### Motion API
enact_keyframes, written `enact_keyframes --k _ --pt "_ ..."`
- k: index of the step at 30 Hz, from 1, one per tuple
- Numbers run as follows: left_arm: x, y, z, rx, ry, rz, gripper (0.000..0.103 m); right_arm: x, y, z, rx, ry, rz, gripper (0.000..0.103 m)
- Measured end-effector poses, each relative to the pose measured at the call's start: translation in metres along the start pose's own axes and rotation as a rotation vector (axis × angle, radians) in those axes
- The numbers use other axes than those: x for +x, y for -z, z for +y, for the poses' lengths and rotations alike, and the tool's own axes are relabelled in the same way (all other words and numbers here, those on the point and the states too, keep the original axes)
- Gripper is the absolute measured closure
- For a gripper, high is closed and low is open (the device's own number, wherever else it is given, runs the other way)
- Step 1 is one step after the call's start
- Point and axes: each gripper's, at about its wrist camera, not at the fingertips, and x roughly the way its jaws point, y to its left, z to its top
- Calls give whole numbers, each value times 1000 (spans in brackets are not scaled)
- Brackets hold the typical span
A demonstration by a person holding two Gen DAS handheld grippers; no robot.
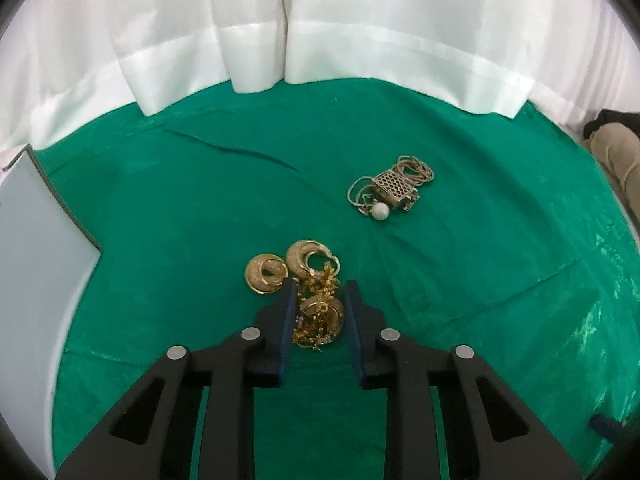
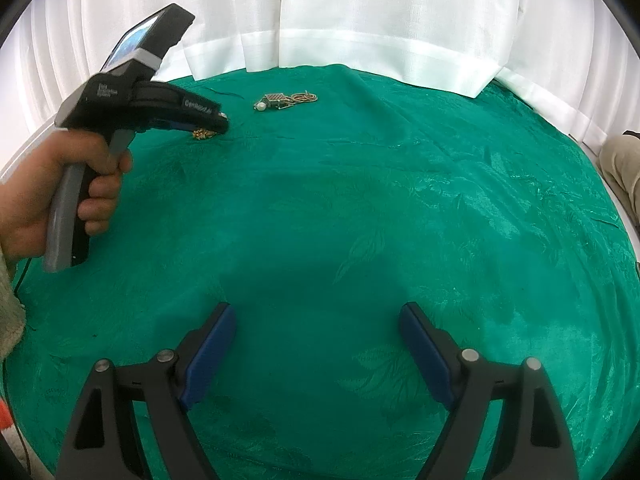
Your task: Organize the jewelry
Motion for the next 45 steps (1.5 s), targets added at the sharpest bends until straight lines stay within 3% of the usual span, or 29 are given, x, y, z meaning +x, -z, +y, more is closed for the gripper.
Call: enact_keyframes --k 6,13,19,21,23,26,32,35,39,41,45 --pt "-15 15 5 7 19 15 81 0 0 0 1 -1 0 17" --pt "-72 74 33 4 68 82 81 0 0 -1 0 0 0 17" --pt "-109 125 58 -36 64 106 78 1 0 -1 -1 1 1 17" --pt "-112 132 62 -35 61 106 64 1 0 -2 2 -4 0 17" --pt "-116 137 66 -32 74 86 22 -1 0 -5 13 -21 13 17" --pt "-117 144 65 3 63 67 13 -9 -9 -15 72 -91 86 17" --pt "-109 150 52 92 1 43 6 -19 -79 -33 166 -213 104 17" --pt "-111 152 54 71 -12 32 5 9 -130 -44 258 -241 121 17" --pt "-112 153 58 50 -21 27 5 87 -190 -37 358 -287 221 17" --pt "-112 153 59 49 -24 26 5 119 -207 -25 351 -279 258 18" --pt "-111 154 57 47 -22 23 5 168 -235 1 369 -164 263 18"
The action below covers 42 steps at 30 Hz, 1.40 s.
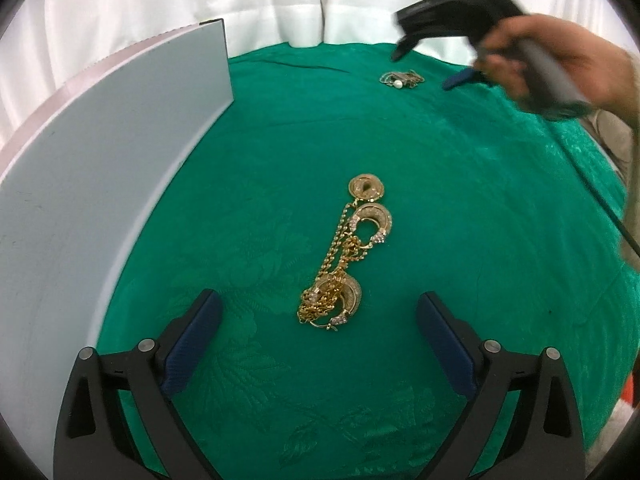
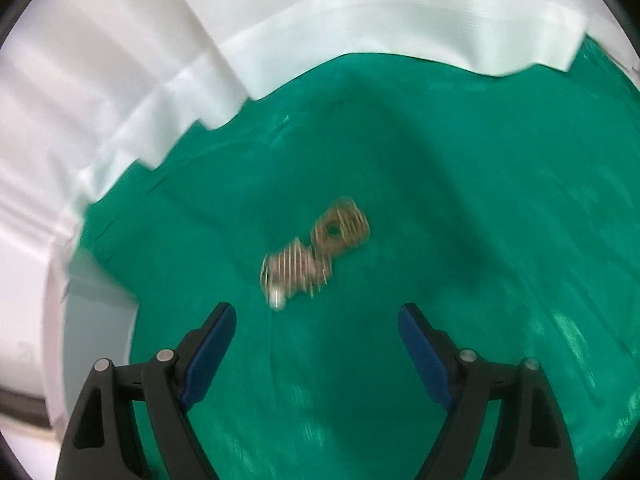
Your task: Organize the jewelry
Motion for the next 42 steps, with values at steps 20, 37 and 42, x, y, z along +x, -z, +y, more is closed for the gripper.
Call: enact_keyframes --k 20,37,42 --pt "4 -2 4 -17 16 -9 5 -95 158 -25 -315 -84 66 59" --pt "2 -1 11 -43 79 -13 1 -134 290 -88 -231 -56 -114 42" --pt "6 -3 -3 17 10 15 1 -132 295 -85 -227 -62 -131 42"
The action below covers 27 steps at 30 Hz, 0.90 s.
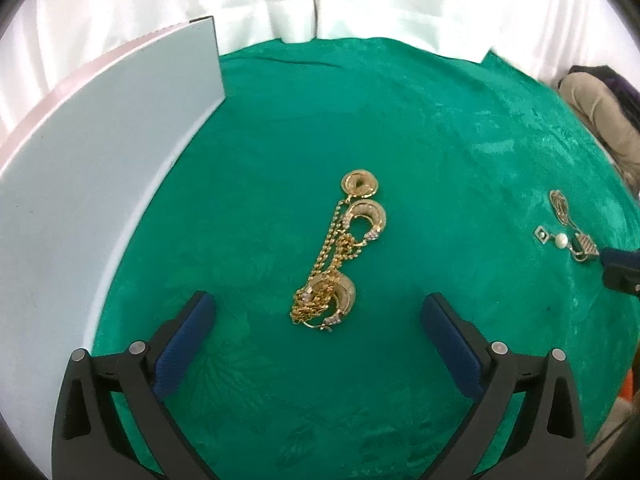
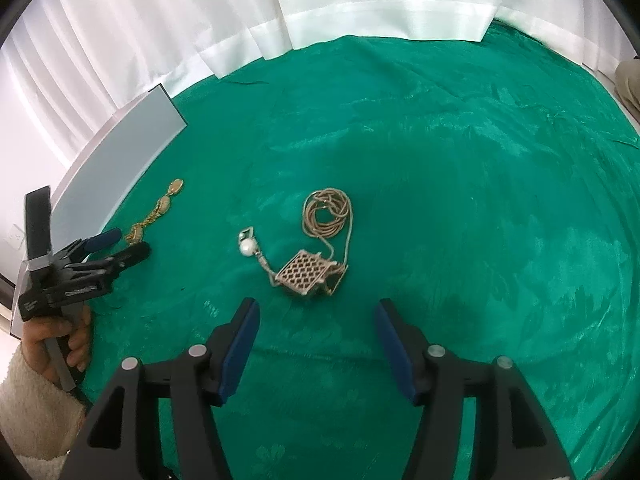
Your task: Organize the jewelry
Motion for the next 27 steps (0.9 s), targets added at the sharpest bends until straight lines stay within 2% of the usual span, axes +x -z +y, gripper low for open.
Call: enact_keyframes --k 12,15,17,18,19,20,21,24,27 --pt "1 -1 1 2 2 8 1 -9 3 3 -24 38 6 42" --pt "1 -5 1 13 12 25 5 -13 2 6 -38 55 3 42" --pt "-2 -6 -1 28 17 13 26 -16 1 8 -47 74 -1 42" --pt "-3 -8 -3 36 27 10 31 -16 1 8 -46 79 -1 42" --pt "-4 -9 -6 45 32 7 45 -16 0 9 -43 78 -1 42" --pt "-5 -10 -10 58 32 -1 65 -14 -2 10 -41 77 -1 42" --pt "-5 -11 -13 70 29 -6 79 -11 -5 12 -37 78 0 42" --pt "-7 -14 -17 78 13 -4 79 -1 -11 20 -38 77 7 42" --pt "-20 -14 -15 49 58 -19 79 11 -14 27 -38 89 -1 42"
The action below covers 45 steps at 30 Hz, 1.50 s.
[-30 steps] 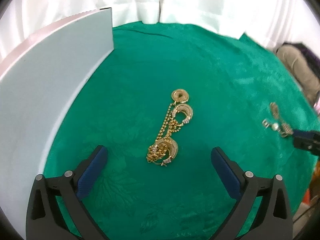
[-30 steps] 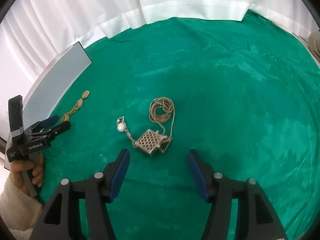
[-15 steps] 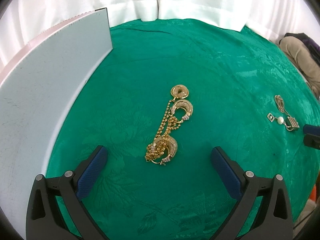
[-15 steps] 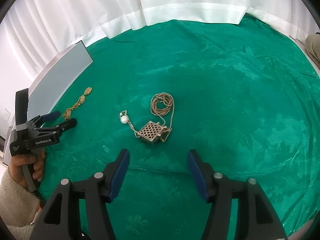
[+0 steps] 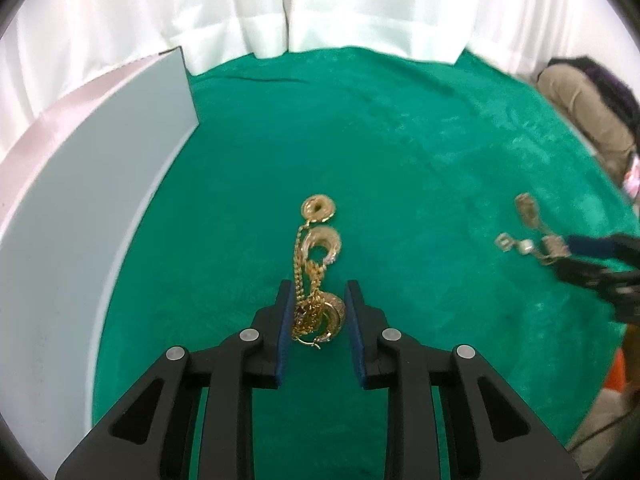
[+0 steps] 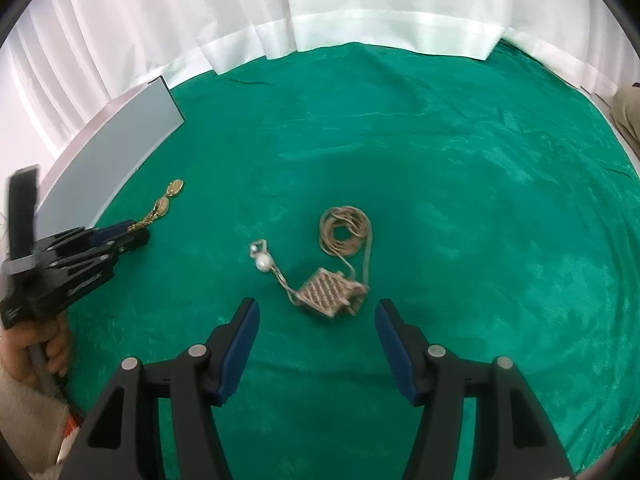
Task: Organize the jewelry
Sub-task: 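Grasp the silver cage pendant with the right gripper while the left carries the gold earrings to the box, then lower both held pieces into the white box and open both grippers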
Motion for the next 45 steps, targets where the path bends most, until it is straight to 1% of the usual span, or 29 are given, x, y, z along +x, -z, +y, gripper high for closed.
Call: enact_keyframes --k 1,2,3,6,9,11,14,17,19,21,23,24,27,30,33,35,36,38,41,45 --pt "-7 -1 2 -14 12 -11 79 3 -1 0 9 5 -1 53" --pt "-19 -2 5 -40 35 -26 79 5 -1 -1 16 13 1 69" --pt "-29 -3 9 -64 51 -37 79 4 -1 -4 32 6 -1 72" --pt "-58 -8 22 -127 91 -76 79 -12 -6 -10 55 -25 -28 73" --pt "-92 -12 39 -183 118 -116 79 -40 -18 -12 47 -71 -63 73" --pt "-116 -14 51 -215 122 -143 79 -58 -27 -10 28 -93 -85 73" --pt "-151 -16 68 -258 122 -185 79 -93 -50 4 -31 -137 -131 73" --pt "-192 -16 86 -296 130 -233 79 -119 -71 23 -82 -184 -169 73" --pt "-221 -12 102 -314 118 -266 79 -140 -89 45 -135 -226 -208 73" --pt "-255 -11 125 -345 97 -299 79 -155 -105 68 -188 -273 -239 73" --pt "-275 -10 147 -370 77 -314 79 -168 -126 101 -246 -338 -269 73" --pt "-284 -9 161 -380 47 -322 79 -171 -135 116 -272 -369 -275 73" --pt "-288 -10 195 -402 -56 -310 79 -169 -158 159 -319 -451 -277 73" --pt "-268 -8 239 -454 -103 -264 79 -150 -181 212 -371 -507 -266 73" --pt "-237 -5 276 -497 -139 -213 79 -111 -201 265 -389 -567 -189 73" --pt "-211 -1 299 -533 -144 -174 79 -81 -212 297 -405 -586 -137 73" --pt "-198 1 310 -555 -138 -158 79 -70 -214 307 -405 -586 -122 73" --pt "-178 3 323 -581 -127 -136 79 -35 -225 336 -428 -578 -65 73" --pt "-148 4 339 -612 -129 -106 79 14 -232 363 -467 -524 -24 73" --pt "-117 6 350 -624 -162 -61 79 68 -238 377 -503 -433 18 73"
